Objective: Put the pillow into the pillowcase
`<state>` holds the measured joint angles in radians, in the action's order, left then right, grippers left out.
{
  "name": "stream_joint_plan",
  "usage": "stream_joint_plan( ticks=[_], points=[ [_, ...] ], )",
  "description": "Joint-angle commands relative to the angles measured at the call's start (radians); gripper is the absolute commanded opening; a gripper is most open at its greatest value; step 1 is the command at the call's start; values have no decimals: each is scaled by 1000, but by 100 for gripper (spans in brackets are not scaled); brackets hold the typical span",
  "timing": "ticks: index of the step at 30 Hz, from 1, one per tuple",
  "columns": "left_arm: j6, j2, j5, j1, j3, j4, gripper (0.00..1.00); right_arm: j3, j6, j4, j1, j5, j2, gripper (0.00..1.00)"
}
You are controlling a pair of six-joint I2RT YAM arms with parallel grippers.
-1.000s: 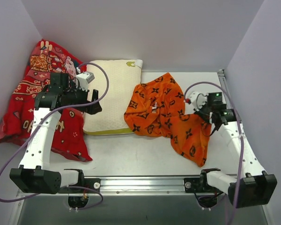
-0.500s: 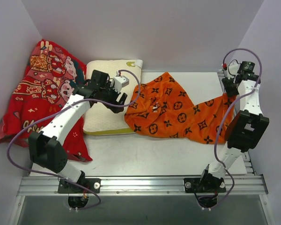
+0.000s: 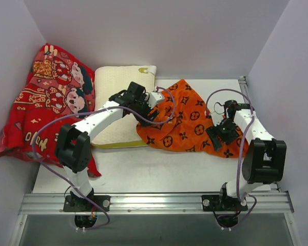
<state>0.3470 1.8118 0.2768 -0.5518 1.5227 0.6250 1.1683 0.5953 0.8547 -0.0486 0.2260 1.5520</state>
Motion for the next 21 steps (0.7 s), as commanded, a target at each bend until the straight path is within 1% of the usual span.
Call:
stream_joint_plan(
  ticks=[1, 3, 4, 5, 6, 7, 8, 9, 10, 11, 12, 13, 14, 15, 16, 18, 19, 21],
  points=[
    [93, 33, 0, -46, 45, -80, 80, -100, -37, 1, -17, -16, 29, 70],
    [104, 61, -60, -59, 68, -85, 73, -128, -41, -55, -28, -83, 81, 67],
    [107, 87, -79, -63, 77, -84, 68, -139, -38, -63, -45, -100, 101, 63],
    [107, 98, -96, -63, 85, -82, 58, -140, -38, -71, -57, -115, 121, 60],
    [106, 109, -138, -60, 88, -84, 51, -139, -38, -91, -69, -141, 160, 57],
    [112, 110, -152, -59, 90, -82, 45, -122, -35, -98, -80, -157, 181, 46],
    [112, 106, -162, -56, 91, -82, 28, -108, -34, -103, -109, -169, 201, 37],
    [109, 98, -166, -53, 82, -80, 16, -92, -34, -106, -122, -183, 242, 28],
    [95, 65, -151, -40, 74, -79, 4, -67, -32, -106, -138, -204, 262, 6],
    [86, 38, -136, -31, 59, -84, 0, -18, -31, -106, -167, -217, 282, 0],
    [80, 9, -116, -25, 25, -84, 0, 13, -29, -108, -186, -223, 319, 0],
    [64, -55, -64, -19, 2, -82, 0, 40, -23, -108, -200, -259, 332, 0],
    [58, -90, -47, -8, -24, -84, 0, 98, -17, -109, -212, -267, 342, 0],
    [53, -159, -36, -8, -50, -82, 0, 128, -15, -112, -241, -275, 364, 0],
    [52, -195, -28, -8, -114, -82, 0, 157, -17, -112, -252, -284, 373, 0],
    [43, -293, -13, -7, -180, -73, 0, 240, -17, -114, -281, -307, 393, 0],
    [24, -319, -4, -5, -232, -64, 0, 264, -19, -115, -290, -312, 395, 0],
    [0, -388, 36, -5, -285, -24, 0, 324, -25, -120, -301, -329, 399, 0]
  ],
)
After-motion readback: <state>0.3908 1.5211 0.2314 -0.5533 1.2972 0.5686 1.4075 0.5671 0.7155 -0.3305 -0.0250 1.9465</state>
